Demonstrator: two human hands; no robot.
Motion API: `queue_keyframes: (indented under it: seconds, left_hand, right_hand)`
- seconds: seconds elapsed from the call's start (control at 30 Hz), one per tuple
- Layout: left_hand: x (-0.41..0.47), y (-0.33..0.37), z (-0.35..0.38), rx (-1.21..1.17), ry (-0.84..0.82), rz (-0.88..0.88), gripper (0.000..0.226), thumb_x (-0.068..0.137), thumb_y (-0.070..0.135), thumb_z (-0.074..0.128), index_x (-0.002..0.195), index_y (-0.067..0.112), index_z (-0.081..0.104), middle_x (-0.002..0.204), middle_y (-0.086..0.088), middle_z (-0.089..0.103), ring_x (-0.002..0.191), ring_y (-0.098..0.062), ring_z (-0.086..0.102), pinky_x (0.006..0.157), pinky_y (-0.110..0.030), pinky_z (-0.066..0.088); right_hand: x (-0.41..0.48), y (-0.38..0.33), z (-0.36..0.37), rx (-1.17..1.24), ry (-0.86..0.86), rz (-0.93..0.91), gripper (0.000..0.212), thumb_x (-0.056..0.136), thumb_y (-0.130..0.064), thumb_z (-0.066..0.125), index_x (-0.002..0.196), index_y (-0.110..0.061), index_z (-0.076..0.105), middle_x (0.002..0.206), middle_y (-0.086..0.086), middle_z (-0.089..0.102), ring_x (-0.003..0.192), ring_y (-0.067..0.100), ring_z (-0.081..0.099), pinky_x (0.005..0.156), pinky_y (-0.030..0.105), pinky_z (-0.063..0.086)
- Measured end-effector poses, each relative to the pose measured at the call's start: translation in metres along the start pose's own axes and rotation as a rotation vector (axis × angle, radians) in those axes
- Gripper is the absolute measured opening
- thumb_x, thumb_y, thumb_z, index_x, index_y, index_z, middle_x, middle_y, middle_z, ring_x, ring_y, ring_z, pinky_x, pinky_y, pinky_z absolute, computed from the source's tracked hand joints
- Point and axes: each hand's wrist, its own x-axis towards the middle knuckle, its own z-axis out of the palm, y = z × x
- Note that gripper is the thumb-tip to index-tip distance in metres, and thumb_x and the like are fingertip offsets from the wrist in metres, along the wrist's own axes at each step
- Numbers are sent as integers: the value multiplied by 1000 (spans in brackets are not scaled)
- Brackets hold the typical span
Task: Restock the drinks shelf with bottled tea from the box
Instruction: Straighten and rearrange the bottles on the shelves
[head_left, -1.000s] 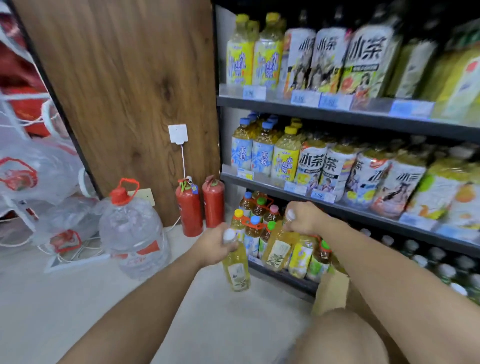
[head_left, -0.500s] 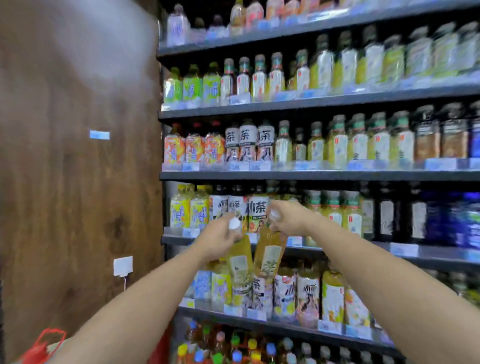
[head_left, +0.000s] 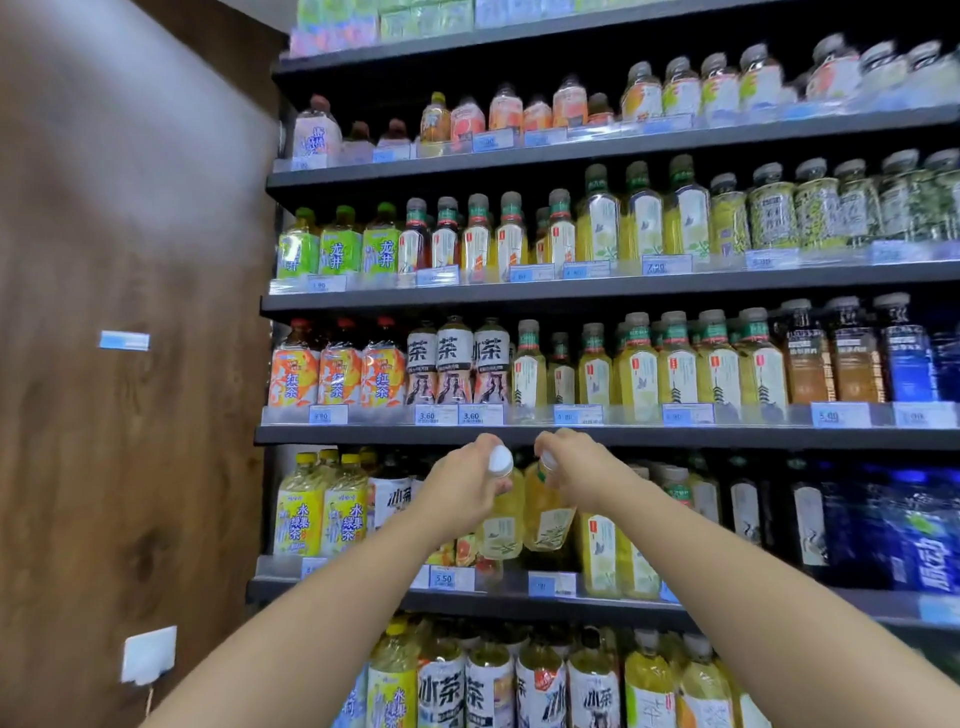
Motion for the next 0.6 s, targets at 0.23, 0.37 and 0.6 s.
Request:
queue_keyframes:
  seconds: [0.23, 0.37, 0.6]
  left_hand:
    - [30, -18, 28, -84, -48, -41, 44, 97, 33, 63, 135, 23, 43, 108, 0, 63, 91, -18, 58, 78, -35, 51]
    - [37, -29, 41, -115, -79, -61, 44, 96, 38, 64, 132, 23, 44, 111, -4, 62, 90, -21, 59, 74, -36, 52]
    - [49, -42, 41, -212, -19, -88, 40, 96, 34, 65, 130, 23, 48, 109, -3, 63, 87, -13, 58, 64, -21, 41]
  right_hand:
    - [34, 27, 43, -52, -86, 60, 39, 90, -11, 61, 126, -25, 51, 124, 5, 47, 103, 29, 55, 86, 40, 51]
    - [52, 37, 67, -14, -72, 76, 38, 92, -13, 61, 127, -24, 51, 125, 6, 48, 106, 29, 55, 88, 40, 50]
    - [85, 41, 94, 50, -33, 133, 52, 95, -9, 51, 143, -28, 42, 129, 9, 42, 99, 31, 56, 88, 38, 49]
